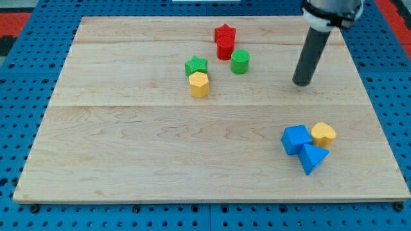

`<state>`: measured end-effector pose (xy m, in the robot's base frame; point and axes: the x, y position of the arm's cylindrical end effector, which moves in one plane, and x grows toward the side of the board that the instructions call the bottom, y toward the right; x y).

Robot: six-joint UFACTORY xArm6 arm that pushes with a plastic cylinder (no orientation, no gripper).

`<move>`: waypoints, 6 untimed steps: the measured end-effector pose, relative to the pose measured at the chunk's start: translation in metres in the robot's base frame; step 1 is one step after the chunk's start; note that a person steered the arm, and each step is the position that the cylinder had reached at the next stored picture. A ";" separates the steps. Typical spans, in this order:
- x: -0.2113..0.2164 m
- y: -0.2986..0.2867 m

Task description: Nudge the red star and red circle a bit left

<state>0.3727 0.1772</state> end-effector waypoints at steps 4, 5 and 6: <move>-0.084 -0.064; -0.086 -0.091; -0.089 -0.110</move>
